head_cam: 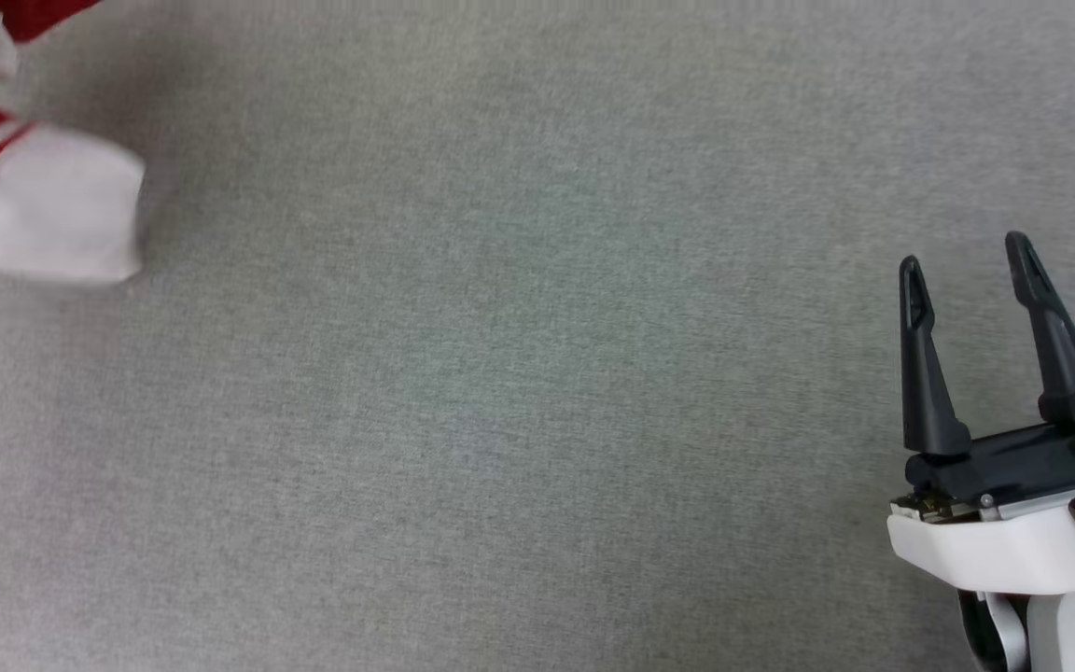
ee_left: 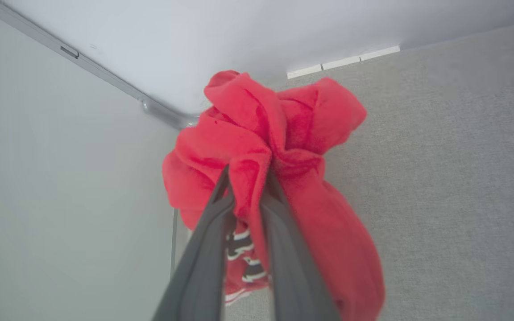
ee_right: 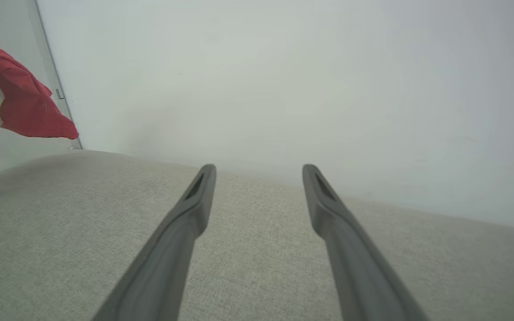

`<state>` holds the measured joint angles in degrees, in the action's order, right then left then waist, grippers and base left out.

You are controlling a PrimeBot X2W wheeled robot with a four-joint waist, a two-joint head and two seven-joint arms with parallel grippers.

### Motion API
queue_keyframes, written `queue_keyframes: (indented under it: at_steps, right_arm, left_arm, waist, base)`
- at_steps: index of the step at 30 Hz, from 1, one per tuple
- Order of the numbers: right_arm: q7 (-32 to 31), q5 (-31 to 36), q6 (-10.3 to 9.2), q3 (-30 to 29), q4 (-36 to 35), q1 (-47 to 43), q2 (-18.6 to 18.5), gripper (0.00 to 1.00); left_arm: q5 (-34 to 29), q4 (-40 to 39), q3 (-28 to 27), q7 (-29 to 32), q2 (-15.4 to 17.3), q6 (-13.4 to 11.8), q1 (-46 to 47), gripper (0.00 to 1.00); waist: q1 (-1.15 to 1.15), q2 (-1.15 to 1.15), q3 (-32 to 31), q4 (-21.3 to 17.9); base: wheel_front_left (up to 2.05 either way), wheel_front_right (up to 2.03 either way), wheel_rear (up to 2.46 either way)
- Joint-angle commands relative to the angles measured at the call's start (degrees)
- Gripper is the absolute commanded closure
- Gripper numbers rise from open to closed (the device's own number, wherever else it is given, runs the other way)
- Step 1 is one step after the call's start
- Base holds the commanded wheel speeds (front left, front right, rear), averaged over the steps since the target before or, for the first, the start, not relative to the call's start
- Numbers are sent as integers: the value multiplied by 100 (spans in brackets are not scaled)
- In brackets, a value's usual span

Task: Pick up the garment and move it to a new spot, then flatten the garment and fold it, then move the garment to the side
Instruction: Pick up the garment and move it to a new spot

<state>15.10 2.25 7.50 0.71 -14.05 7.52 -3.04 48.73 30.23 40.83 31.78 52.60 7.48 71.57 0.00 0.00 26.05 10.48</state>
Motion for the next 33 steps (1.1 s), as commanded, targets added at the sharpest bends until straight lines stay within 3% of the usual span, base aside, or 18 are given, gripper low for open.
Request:
queue_keyframes:
  at_steps: [1, 8, 17, 25, 33]
  right_arm:
    - [11, -142, -2, 0, 37, -78, 21, 0]
    - [11, -506, -2, 20, 104, -172, 23, 0]
    - [10, -802, -2, -53, 138, -285, 24, 0]
    - [10, -927, -2, -77, 139, -373, 24, 0]
    - [10, -967, -2, -96, 80, -311, 23, 0]
  left_arm:
    - [-18, -147, 128, 34, -39, -15, 215, 100]
    - [-184, -794, 671, 297, -320, -15, 897, 100]
    - [-194, -1392, 1256, 381, -971, -15, 1332, 100]
    - [3, -1697, 1945, 96, -1582, -15, 1046, 100]
    - [237, -1701, 3074, -401, -2435, -15, 311, 100]
  waist:
    - [0, 0, -215, -178]
    - [0, 0, -535, -654]
    - [0, 0, -754, -1467]
    - [0, 0, -773, -2003]
    - [0, 0, -563, -2102]
  base:
    - [0, 0, 0]
    - [0, 0, 0]
    - [0, 0, 0]
    - [0, 0, 0]
    - [0, 0, 0]
